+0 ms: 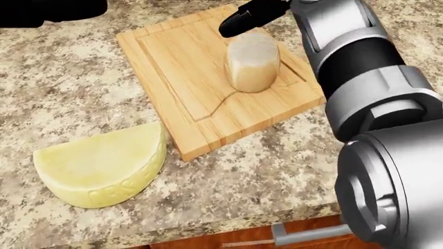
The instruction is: Place the bread and cheese on the cutting board.
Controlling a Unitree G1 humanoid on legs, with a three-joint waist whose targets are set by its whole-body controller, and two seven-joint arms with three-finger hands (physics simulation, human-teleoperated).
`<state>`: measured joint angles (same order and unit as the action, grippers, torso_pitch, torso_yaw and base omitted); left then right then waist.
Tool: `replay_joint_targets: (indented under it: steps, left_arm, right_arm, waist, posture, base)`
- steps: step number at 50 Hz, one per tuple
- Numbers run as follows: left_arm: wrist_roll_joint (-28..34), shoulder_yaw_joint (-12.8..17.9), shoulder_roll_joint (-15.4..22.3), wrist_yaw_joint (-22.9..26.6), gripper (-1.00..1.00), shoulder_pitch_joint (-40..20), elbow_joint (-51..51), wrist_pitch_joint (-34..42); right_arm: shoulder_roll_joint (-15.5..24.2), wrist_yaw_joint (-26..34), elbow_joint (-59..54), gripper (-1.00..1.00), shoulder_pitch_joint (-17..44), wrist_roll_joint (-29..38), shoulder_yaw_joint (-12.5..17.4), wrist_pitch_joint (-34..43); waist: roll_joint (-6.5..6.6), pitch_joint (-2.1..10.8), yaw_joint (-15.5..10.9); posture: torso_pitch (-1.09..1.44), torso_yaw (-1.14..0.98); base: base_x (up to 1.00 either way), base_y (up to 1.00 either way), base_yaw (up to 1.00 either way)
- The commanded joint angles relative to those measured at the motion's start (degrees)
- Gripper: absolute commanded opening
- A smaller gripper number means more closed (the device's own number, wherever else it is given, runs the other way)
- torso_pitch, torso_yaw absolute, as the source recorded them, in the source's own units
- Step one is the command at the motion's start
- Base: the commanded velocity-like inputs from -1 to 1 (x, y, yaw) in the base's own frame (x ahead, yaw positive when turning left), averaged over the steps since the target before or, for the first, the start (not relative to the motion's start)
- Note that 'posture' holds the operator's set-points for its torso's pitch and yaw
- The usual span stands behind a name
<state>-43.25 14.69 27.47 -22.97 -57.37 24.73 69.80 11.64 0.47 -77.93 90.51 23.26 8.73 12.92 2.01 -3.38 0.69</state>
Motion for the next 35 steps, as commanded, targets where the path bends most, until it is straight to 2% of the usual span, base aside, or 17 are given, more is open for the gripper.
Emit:
replay_joint_targets:
  steps: [1,6,7,8,11,19,23,31,35]
  left_arm:
    - [0.13,0.83,0.7,-0.12,1.0,-1.75,1.01,-1.6]
    - [0.04,0.78,0.71,-0.31,1.0,-1.61,1.1,-1.63]
    - [0.0,0.67,0.62,-0.38,1.0,-1.52,1.36,-1.53]
    - [-0.03,0.7,0.6,-0.42,1.0,-1.59,1.35,-1.46]
    - [-0.02,0.75,0.71,-0.33,1.0,-1.62,1.22,-1.52]
    - [0.13,0.48,0.45,-0.39,1.0,-1.71,1.45,-1.32]
    - [0.38,0.27,0.29,-0.35,1.0,-1.6,1.52,-1.38]
    - [0.62,0.3,-0.12,-0.27,1.0,-1.47,2.19,-0.86]
    - [0.96,0.18,-0.23,0.01,1.0,-1.3,2.13,-1.0]
  right_arm:
    - [1.13,-0.74,2.63,1.0,2.53,-1.41,0.22,-2.68]
    - [3.13,-2.09,3.86,1.0,3.2,-5.37,1.38,-4.67]
    - [3.61,-2.08,4.1,1.0,3.53,-4.65,0.12,-4.82]
    - [3.8,-2.21,4.68,1.0,4.11,-6.33,1.08,-5.34]
    - [4.81,-2.42,5.94,1.0,4.54,-6.27,-0.7,-5.4]
    - [7.7,-1.44,13.74,1.0,3.13,-9.75,-1.28,-3.88]
    - [9.91,-0.81,24.01,1.0,0.72,-11.54,-1.24,0.56]
    - [12.82,3.38,52.89,1.0,-10.93,-13.34,-1.12,16.98]
    - [13.36,5.43,63.33,1.0,-13.53,-12.87,-1.13,23.82]
  waist:
    - [0.06,1.81,0.02]
    - [-0.22,1.82,0.04]
    - [-0.26,1.83,0.03]
    - [-0.3,1.83,0.02]
    - [-0.32,1.78,-0.01]
    - [-0.61,1.62,-0.04]
    - [-0.83,1.48,-0.23]
    - [-1.55,1.18,-0.58]
    - [-1.72,1.18,-0.6]
  posture:
    - [0.0,0.0]
    - [0.0,0.0]
    - [0.0,0.0]
    - [0.0,0.0]
    - [0.0,0.0]
    - [0.0,0.0]
    - [0.0,0.0]
    - [0.0,0.0]
    - [0.0,0.0]
  base:
    - [0.0,0.0,0.0]
    - [0.0,0.0,0.0]
    - [0.0,0.0,0.0]
    - [0.0,0.0,0.0]
    - [0.0,0.0,0.0]
    - [0.0,0.0,0.0]
    - [0.0,0.0,0.0]
    - [0.0,0.0,0.0]
    - [0.0,0.0,0.0]
